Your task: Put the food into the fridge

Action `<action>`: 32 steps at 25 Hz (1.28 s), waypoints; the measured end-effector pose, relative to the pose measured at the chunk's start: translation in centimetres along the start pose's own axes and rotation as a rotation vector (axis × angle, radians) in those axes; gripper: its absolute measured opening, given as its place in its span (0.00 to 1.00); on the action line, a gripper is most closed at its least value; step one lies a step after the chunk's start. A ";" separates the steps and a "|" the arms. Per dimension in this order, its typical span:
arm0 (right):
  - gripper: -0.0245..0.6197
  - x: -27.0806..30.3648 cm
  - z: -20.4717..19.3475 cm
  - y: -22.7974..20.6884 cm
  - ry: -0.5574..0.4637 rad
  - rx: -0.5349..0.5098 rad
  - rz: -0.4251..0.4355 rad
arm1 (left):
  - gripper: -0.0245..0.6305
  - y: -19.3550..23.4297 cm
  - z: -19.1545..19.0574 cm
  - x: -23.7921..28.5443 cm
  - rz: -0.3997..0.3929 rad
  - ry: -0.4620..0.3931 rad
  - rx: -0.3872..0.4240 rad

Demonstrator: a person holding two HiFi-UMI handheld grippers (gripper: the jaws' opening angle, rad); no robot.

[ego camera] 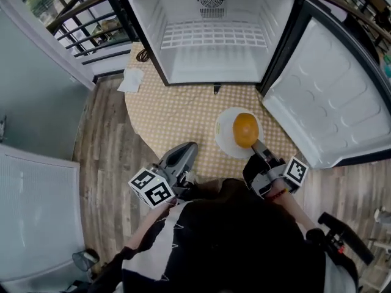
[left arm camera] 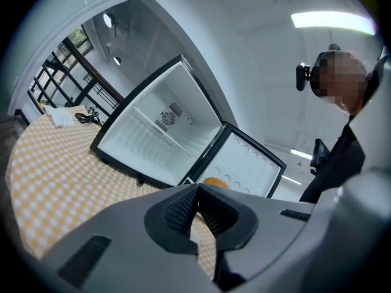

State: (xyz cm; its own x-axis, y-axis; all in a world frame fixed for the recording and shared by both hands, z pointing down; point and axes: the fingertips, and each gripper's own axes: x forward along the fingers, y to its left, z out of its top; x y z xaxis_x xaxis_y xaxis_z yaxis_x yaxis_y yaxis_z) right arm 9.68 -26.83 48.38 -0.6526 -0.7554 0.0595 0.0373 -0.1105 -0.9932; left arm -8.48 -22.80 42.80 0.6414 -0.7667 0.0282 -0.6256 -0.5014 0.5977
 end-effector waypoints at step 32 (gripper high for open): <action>0.09 15.0 5.2 -1.8 -0.384 -0.093 -0.150 | 0.06 14.9 7.8 7.6 -0.291 0.276 0.003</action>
State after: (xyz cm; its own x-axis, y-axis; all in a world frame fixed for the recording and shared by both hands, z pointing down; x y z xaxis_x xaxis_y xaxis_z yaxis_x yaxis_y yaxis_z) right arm 3.75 -41.33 51.58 -0.3156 -0.9231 0.2196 -0.1164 -0.1920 -0.9745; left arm -16.40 -39.28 45.66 0.8868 -0.4565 0.0725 -0.4016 -0.6833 0.6098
